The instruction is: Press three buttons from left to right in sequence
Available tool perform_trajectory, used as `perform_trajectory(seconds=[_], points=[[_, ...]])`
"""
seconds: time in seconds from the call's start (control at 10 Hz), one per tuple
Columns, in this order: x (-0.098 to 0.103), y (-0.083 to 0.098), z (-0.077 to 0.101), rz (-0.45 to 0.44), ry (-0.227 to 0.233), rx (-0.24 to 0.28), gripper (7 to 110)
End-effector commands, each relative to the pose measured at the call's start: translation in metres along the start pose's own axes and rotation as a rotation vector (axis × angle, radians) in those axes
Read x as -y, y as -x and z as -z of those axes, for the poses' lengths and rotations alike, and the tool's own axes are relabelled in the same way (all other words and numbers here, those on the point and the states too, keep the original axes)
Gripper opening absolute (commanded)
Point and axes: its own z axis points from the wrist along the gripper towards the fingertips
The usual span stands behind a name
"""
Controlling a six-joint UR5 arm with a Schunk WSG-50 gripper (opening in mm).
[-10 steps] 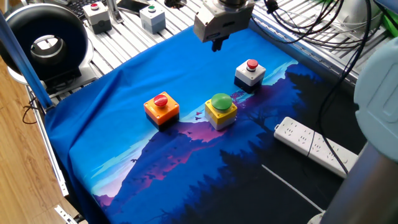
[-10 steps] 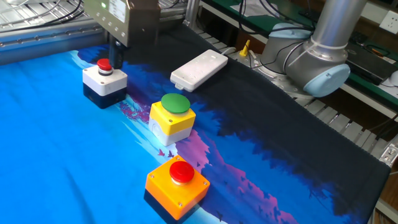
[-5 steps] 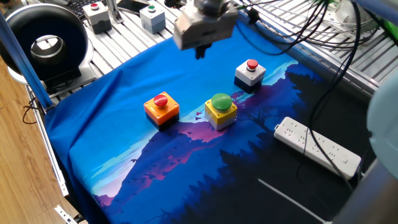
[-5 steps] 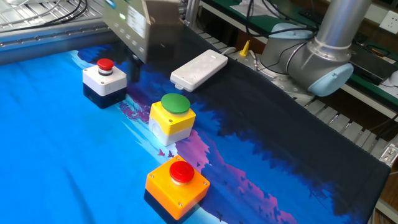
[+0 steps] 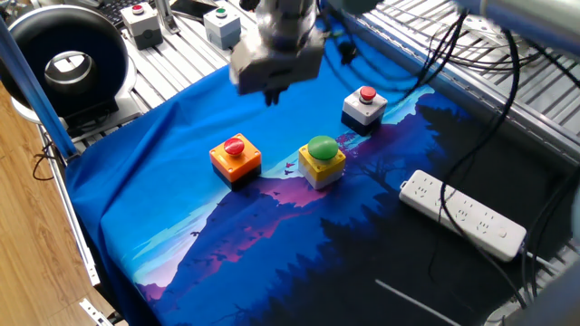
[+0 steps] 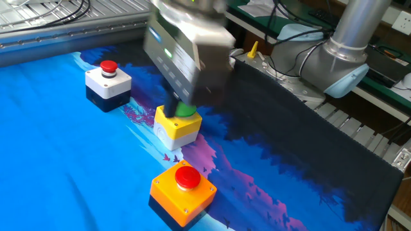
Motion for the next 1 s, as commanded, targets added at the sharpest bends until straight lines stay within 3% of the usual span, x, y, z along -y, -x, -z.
perform_trajectory(seconds=[0.0,0.9], points=[[-0.0174,-0.0244,-0.016,-0.03,0.006,0.012,7],[-0.0151,-0.0265,-0.0152,-0.007,0.001,0.004,7]])
